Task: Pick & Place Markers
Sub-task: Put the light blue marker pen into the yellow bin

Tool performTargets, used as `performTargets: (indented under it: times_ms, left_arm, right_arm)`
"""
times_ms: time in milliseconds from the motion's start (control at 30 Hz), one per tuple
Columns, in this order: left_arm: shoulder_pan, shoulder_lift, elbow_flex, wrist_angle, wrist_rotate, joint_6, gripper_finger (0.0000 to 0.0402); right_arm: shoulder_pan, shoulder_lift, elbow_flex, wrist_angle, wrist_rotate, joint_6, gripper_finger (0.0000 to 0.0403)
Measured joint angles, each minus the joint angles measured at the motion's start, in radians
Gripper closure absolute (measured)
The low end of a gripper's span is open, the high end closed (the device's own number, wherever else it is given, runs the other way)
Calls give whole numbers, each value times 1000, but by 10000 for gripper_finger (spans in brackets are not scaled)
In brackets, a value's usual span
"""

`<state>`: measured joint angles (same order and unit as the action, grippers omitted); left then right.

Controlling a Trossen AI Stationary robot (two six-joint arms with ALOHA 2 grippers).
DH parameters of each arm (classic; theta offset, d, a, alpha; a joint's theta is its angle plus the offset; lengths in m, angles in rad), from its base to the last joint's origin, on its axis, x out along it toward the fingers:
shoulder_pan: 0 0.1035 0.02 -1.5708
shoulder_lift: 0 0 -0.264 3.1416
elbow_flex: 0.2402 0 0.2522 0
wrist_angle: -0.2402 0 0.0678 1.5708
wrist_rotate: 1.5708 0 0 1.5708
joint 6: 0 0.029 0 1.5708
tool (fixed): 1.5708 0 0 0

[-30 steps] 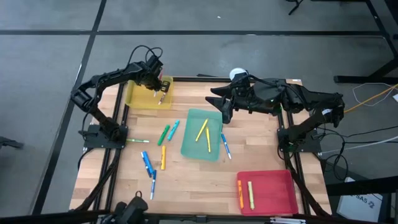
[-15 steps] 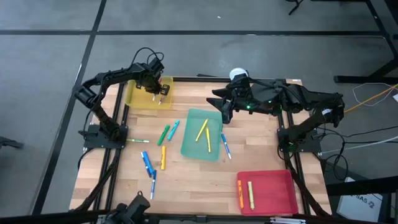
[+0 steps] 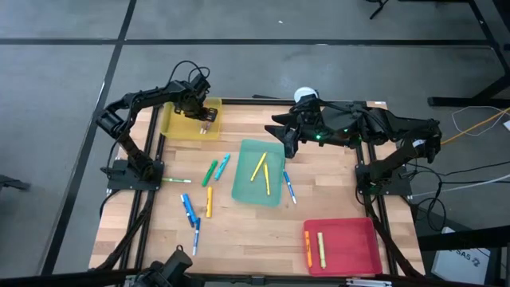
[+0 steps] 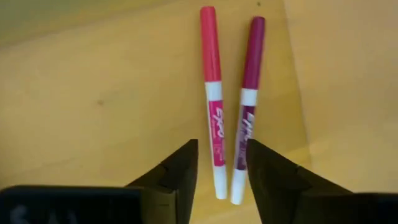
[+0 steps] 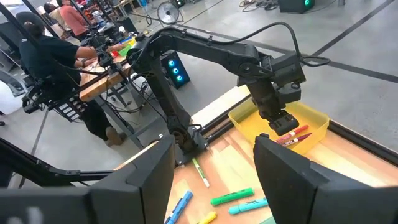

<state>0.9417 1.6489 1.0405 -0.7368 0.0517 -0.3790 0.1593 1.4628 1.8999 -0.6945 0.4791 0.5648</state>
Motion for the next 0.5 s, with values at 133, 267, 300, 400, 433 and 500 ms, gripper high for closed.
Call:
performTargets:
  times_ms: [133, 267, 300, 400, 433, 500]
  left_arm:
    - [0, -14, 0, -5, 86, -3, 259]
    - [-12, -54, 0, -4, 168, -3, 260]
    - [-18, -69, 0, -2, 176, -3, 261]
    - [-39, -123, 0, -1, 177, -12, 263]
    - [-48, -144, 0, 1, 177, -23, 263]
    - [-67, -193, 0, 6, 178, -50, 262]
  right_arm:
    - [0, 0, 0, 0, 0, -27, 190]
    - [0, 0, 0, 0, 0, -49, 190]
    - [0, 0, 0, -2, 0, -50, 190]
    - [0, 0, 0, -29, 0, -50, 190]
    - [0, 0, 0, -42, 0, -50, 190]
    - [0, 0, 0, -63, 0, -51, 190]
